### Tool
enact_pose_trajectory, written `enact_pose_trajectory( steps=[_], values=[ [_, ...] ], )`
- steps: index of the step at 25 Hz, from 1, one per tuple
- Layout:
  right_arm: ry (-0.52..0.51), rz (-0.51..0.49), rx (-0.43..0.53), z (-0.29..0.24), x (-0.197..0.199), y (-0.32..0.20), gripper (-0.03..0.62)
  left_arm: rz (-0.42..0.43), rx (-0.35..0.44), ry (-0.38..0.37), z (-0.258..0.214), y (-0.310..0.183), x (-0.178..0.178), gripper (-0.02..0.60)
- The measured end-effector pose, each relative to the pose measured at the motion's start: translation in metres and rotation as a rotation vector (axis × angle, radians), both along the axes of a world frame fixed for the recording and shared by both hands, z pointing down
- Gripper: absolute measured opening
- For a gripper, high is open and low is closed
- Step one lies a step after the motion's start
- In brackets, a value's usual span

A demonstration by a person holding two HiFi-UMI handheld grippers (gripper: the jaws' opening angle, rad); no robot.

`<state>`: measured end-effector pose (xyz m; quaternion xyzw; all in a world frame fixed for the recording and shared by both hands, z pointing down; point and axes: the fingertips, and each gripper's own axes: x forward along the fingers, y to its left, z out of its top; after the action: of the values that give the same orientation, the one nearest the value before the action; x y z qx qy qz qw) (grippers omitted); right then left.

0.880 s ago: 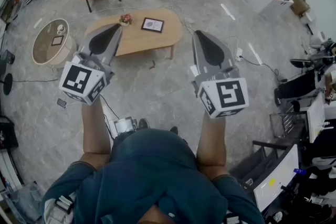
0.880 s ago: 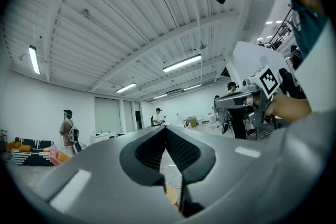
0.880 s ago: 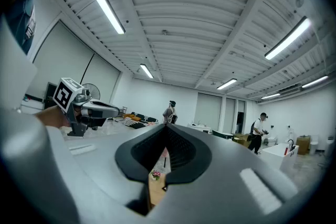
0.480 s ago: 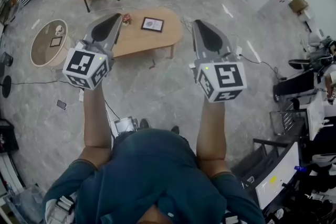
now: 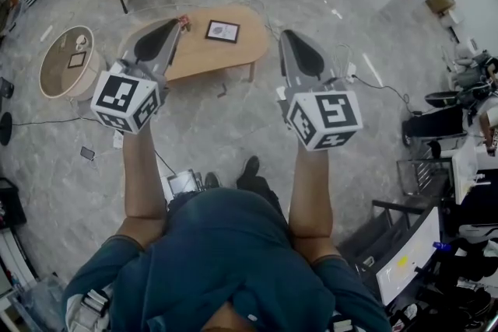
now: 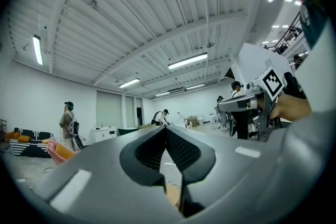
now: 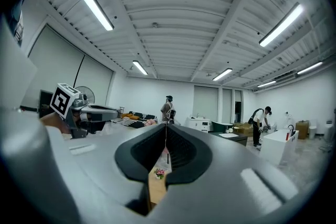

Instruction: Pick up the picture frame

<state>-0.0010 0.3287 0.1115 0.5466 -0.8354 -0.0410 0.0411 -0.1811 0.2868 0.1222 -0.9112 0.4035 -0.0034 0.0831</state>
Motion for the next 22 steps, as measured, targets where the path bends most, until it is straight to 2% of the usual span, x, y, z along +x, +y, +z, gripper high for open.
enact_pose_trajectory(
  steps=[6, 22],
  values=[
    [-0.026, -0.031, -0.024, 0.014, 0.017, -0.031, 0.012, -0.035, -0.017, -0.025, 0.008, -0.021, 0.011, -0.002],
    [-0.059, -0.166, -0.076, 0.032, 0.065, -0.161, 0.012, -0.189, -0.064, -0.087, 0.015, -0.111, 0.045, -0.002]
  ],
)
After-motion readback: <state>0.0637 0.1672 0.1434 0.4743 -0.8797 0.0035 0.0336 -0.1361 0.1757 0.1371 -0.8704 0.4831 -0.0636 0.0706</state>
